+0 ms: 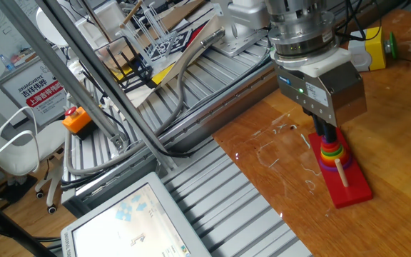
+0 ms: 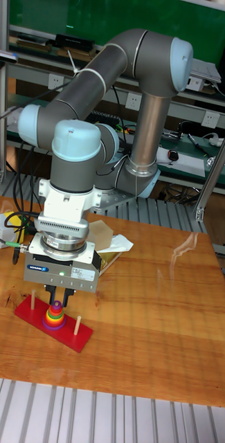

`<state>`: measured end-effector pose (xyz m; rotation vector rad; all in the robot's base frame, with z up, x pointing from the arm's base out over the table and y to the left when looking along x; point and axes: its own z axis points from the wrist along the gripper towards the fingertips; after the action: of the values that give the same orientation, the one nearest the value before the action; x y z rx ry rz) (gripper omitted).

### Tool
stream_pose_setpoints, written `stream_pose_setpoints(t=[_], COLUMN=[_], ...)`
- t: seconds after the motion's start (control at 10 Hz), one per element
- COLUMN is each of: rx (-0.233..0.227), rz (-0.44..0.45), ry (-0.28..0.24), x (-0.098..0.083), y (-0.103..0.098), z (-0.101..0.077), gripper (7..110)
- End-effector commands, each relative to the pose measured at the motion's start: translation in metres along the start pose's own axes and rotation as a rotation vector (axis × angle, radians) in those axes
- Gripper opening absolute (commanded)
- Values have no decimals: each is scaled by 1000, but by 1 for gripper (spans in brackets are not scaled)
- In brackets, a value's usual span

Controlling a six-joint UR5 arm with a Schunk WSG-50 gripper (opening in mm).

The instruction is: Take out one Hanoi block and throw it aside

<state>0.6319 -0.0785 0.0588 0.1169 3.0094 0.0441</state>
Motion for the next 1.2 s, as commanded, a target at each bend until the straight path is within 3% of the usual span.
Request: stream_pose_setpoints(t=[0.0, 1.1], rx=[-12, -19], rz=[3, -10], ry=[-7, -11], x=[-1, -2], y=[0, -4], z=[0, 4], gripper=[22, 22])
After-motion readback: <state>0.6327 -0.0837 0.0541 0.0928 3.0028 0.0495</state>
